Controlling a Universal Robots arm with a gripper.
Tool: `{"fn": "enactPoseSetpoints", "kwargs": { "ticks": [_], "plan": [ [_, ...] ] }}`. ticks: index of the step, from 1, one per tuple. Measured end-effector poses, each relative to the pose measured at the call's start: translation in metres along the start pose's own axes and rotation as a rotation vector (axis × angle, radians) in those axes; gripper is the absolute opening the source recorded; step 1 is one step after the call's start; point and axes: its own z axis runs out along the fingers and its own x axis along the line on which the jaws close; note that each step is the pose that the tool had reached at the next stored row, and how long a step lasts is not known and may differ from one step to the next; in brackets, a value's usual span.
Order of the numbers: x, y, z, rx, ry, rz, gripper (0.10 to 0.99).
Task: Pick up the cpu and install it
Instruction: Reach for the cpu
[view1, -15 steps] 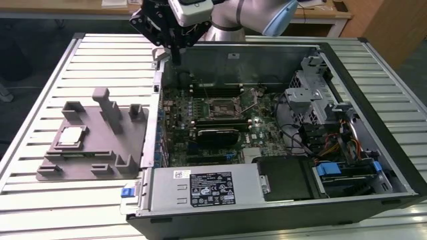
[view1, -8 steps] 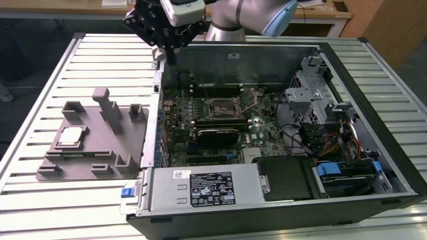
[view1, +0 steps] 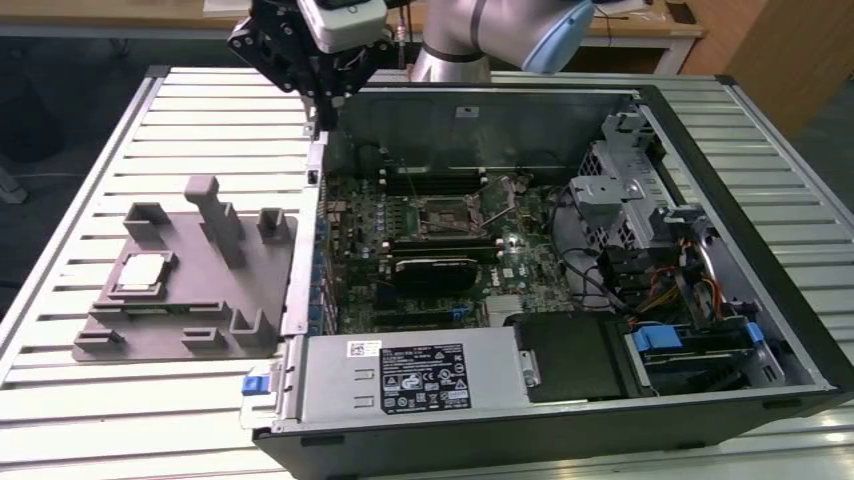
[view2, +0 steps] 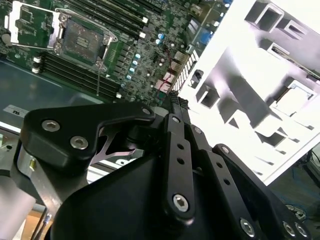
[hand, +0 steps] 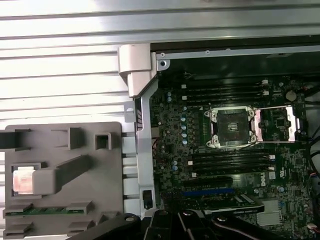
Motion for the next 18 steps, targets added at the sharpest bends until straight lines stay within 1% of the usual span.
{"fn": "enactPoseSetpoints", "kwargs": {
  "ticks": [18],
  "plan": [
    [0.0336,-0.0026,-0.001,0.0,-0.0006,0.001,0.106]
  ]
}}
